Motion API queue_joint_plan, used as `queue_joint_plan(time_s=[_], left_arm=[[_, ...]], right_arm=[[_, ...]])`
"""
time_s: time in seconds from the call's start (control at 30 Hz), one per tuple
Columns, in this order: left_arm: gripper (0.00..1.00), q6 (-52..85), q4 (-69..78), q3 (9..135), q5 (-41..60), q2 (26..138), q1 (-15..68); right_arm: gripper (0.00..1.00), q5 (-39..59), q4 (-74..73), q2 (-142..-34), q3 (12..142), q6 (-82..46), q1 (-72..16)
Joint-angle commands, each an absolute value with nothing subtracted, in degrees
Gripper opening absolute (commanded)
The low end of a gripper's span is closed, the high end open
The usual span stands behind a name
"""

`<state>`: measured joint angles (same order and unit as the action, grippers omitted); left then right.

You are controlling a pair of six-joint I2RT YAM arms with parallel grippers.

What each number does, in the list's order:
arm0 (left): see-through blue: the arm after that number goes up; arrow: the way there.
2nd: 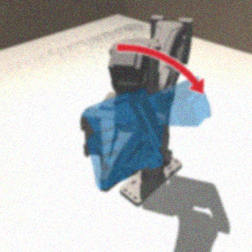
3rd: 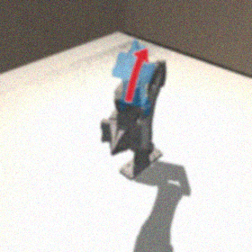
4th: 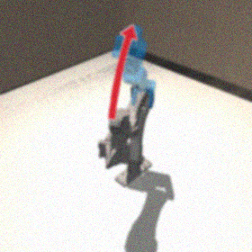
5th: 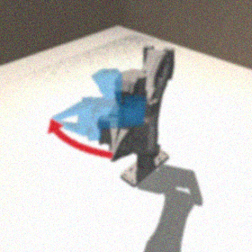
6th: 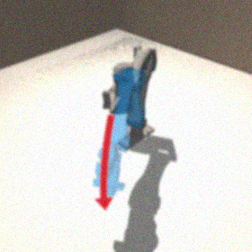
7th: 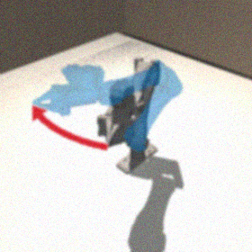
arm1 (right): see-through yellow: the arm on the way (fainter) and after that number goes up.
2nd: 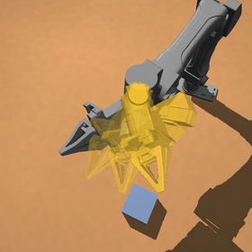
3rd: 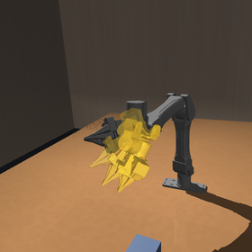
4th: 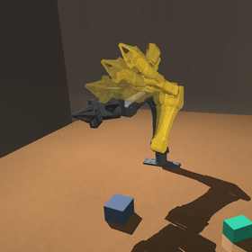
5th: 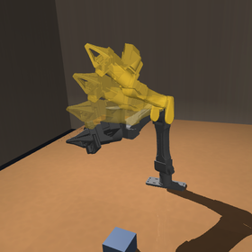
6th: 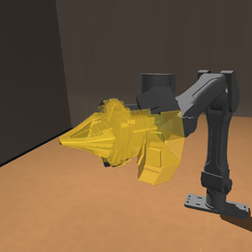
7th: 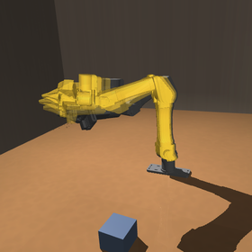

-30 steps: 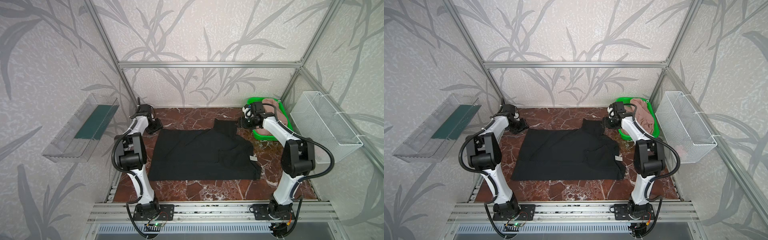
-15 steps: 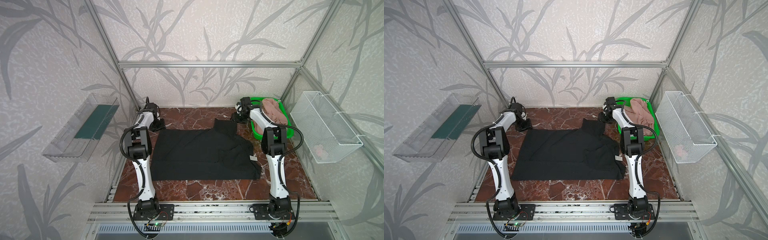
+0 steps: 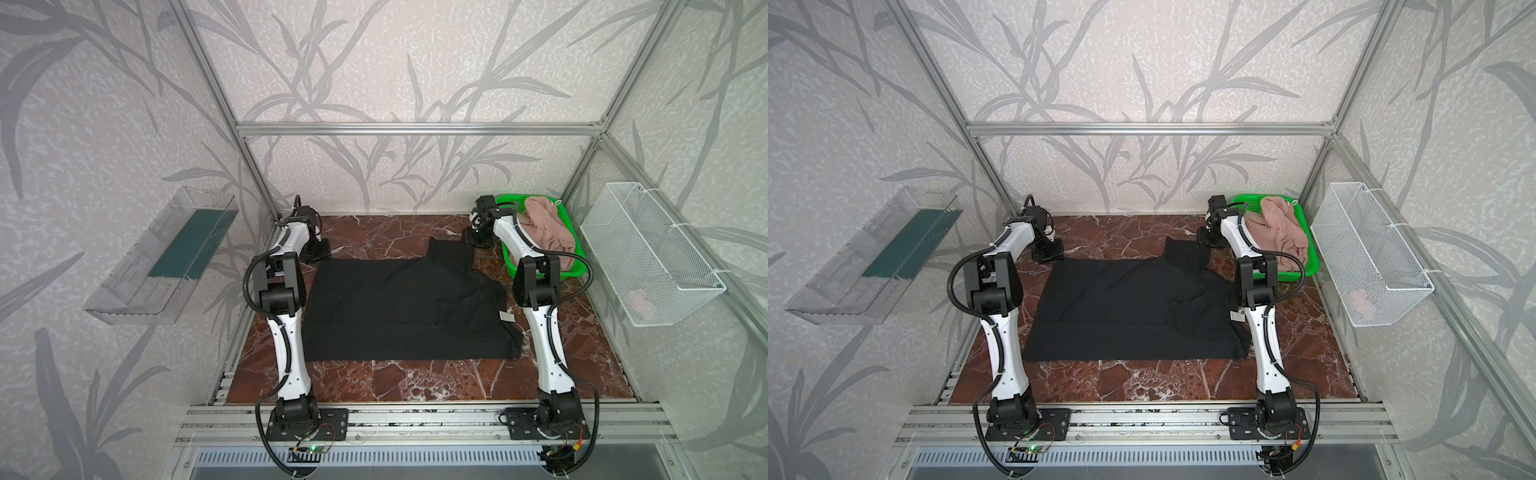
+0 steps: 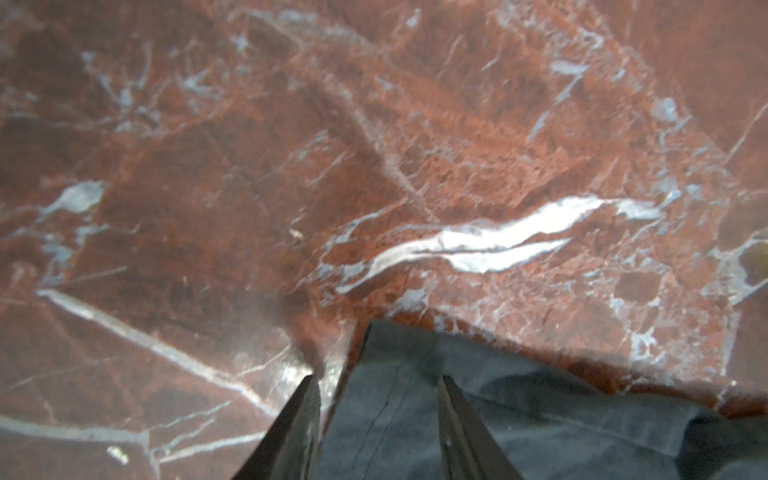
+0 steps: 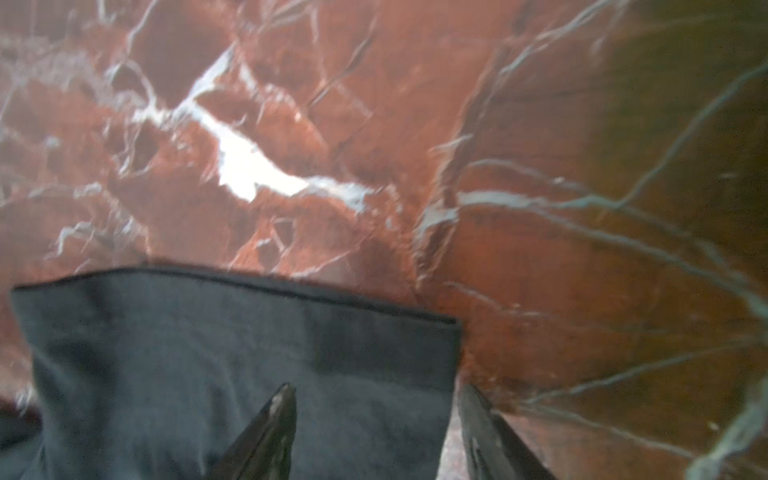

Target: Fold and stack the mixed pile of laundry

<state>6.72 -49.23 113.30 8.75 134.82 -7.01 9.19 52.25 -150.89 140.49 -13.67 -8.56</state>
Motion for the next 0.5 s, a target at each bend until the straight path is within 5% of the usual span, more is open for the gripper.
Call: queue_joint_plan(time_s=[0.0, 0.33, 0.47], left_arm=[[0.45, 5.01, -51.78, 115.09, 7.4, 136.33, -6.21], [0.34, 6.57, -53.49, 115.71, 3.4, 137.48, -6.06], [0.22, 6.94, -53.22, 115.4, 3.31, 137.55, -5.99]], right_arm=[[0.63, 4.34, 56.68, -153.02, 143.25, -14.92, -8.61], [0.57, 10.36, 56.39, -156.94, 147.36, -12.75, -9.64], [0.5, 10.44, 55.98, -157.83, 147.96, -12.03, -10.28]])
